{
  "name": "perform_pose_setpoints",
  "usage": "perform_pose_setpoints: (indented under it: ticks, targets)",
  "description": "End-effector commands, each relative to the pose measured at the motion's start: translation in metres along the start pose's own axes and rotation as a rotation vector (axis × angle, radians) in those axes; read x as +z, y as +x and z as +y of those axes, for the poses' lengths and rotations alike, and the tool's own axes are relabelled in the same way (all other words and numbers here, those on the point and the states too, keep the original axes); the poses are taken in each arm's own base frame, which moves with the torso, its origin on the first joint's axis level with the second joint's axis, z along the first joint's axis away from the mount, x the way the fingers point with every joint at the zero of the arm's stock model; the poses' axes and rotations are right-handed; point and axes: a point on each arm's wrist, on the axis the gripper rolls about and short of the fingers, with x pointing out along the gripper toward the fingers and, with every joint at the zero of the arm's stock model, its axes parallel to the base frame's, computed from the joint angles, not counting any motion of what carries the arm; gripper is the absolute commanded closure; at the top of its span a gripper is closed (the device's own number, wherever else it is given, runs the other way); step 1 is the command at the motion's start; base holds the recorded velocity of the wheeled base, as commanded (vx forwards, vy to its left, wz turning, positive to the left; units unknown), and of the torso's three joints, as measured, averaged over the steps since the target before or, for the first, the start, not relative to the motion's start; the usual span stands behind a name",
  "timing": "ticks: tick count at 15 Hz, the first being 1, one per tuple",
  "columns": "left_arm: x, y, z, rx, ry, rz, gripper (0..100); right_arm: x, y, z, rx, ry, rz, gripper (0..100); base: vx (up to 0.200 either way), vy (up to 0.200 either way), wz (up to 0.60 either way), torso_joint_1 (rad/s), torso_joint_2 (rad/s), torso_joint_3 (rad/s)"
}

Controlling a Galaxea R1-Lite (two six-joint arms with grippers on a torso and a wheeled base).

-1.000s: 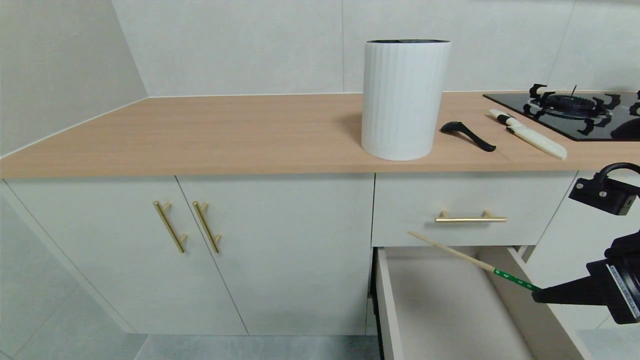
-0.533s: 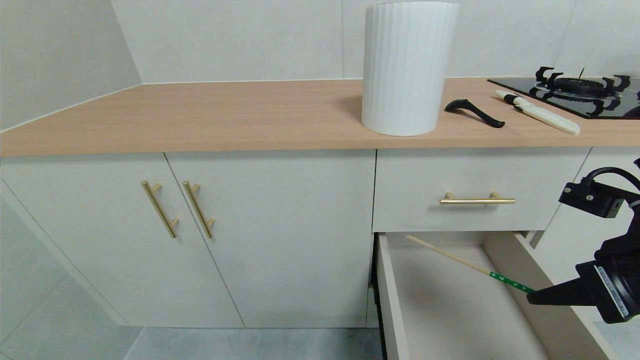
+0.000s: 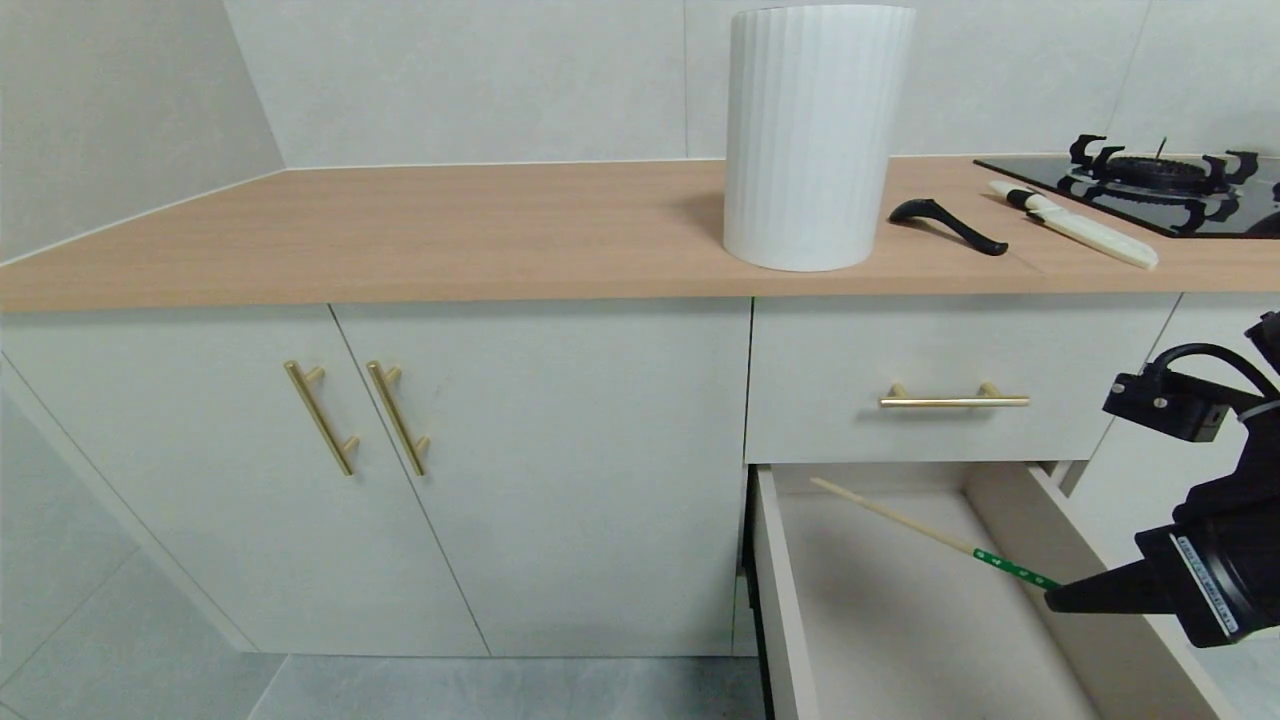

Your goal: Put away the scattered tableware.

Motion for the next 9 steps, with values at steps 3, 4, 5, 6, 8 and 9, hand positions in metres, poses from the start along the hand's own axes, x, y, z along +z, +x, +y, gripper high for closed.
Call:
perform_pose_setpoints:
  ticks: [3,4,5,6,8,9]
  targets:
    - [0.0,0.0,0.0,0.0,0.0,0.0,0,0.008,0.027,-0.006,-0.05,0.02,0.082,100,0.0,0.0,0.0,0.0,0.0,0.0]
    - [0.0,0.0,0.0,0.0,0.0,0.0,0,0.011,0.038,-0.01,-0.1,0.026,0.112,100,0.0,0.0,0.0,0.0,0.0,0.0]
    - [0.0,0.0,0.0,0.0,0.0,0.0,0,0.013,0.049,-0.012,-0.136,0.032,0.146,100,0.0,0.0,0.0,0.0,0.0,0.0]
    - [0.0,0.0,0.0,0.001,0.0,0.0,0,0.016,0.062,-0.015,-0.172,0.037,0.174,100,0.0,0.0,0.0,0.0,0.0,0.0]
    - [0.0,0.0,0.0,0.001,0.0,0.0,0,0.019,0.085,-0.019,-0.191,0.053,0.191,100,0.0,0.0,0.0,0.0,0.0,0.0]
    - [0.0,0.0,0.0,0.001,0.0,0.0,0,0.02,0.102,-0.022,-0.195,0.074,0.193,100,0.0,0.0,0.0,0.0,0.0,0.0]
